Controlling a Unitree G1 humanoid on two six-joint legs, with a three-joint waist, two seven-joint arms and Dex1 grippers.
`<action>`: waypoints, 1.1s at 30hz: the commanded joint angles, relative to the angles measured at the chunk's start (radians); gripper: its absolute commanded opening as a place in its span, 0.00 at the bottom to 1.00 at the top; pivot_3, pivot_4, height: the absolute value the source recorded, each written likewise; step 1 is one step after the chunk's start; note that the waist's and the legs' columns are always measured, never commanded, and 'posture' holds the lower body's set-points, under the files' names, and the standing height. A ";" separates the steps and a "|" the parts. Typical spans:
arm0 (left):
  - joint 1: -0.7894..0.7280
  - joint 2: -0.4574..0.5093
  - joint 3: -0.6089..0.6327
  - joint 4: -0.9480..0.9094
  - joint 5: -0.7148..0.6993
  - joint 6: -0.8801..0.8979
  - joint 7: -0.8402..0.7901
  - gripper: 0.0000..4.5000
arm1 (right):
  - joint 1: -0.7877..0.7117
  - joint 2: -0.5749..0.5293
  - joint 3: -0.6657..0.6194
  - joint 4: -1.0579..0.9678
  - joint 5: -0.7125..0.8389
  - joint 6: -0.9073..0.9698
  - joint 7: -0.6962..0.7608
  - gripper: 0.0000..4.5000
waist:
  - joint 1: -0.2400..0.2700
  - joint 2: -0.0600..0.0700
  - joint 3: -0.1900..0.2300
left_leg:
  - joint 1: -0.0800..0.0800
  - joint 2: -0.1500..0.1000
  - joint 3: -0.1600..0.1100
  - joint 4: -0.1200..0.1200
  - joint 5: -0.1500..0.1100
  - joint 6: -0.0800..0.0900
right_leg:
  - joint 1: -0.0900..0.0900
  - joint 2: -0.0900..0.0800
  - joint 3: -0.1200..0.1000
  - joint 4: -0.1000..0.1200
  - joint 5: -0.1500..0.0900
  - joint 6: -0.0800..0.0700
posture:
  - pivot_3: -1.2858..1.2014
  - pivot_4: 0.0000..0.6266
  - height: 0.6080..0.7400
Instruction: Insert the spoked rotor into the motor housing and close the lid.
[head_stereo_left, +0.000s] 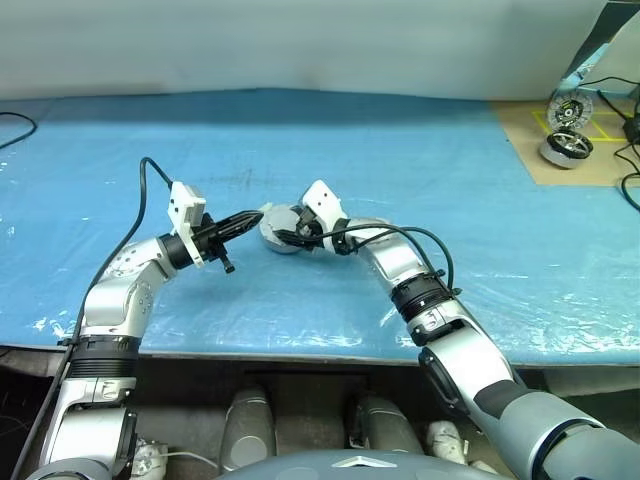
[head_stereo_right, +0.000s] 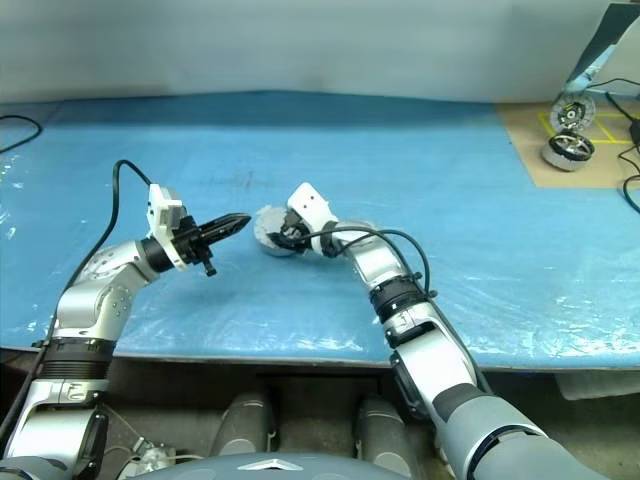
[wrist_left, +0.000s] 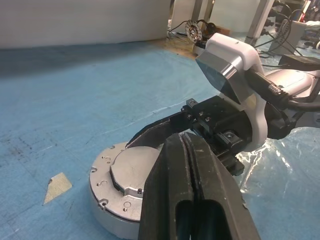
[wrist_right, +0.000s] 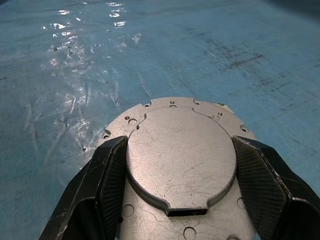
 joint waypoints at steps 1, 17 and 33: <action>-0.005 0.004 0.004 -0.017 0.004 -0.019 -0.005 0.00 | 0.048 -0.012 0.024 0.079 -0.039 0.056 -0.011 0.66 | 0.001 0.000 0.000 | 0.001 0.000 0.001 0.000 0.000 0.000 | 0.000 0.000 0.000 0.000 0.000 0.000 | 0.52 0.24 1.00; -0.007 0.000 -0.006 -0.027 0.002 -0.010 -0.002 0.00 | 0.158 -0.101 0.109 -0.022 -0.098 0.108 0.042 0.66 | 0.007 0.004 -0.009 | 0.003 -0.001 0.003 -0.005 0.000 0.000 | 0.003 -0.002 0.001 -0.005 0.000 0.001 | 0.52 0.24 1.00; 0.005 -0.039 -0.158 0.046 0.135 -0.055 0.000 0.00 | 0.360 -0.256 0.087 -0.490 0.046 0.396 0.190 0.66 | 0.014 0.003 -0.015 | 0.007 -0.002 0.004 -0.013 0.000 0.000 | 0.008 -0.001 0.001 -0.015 -0.001 0.002 | 0.52 0.24 1.00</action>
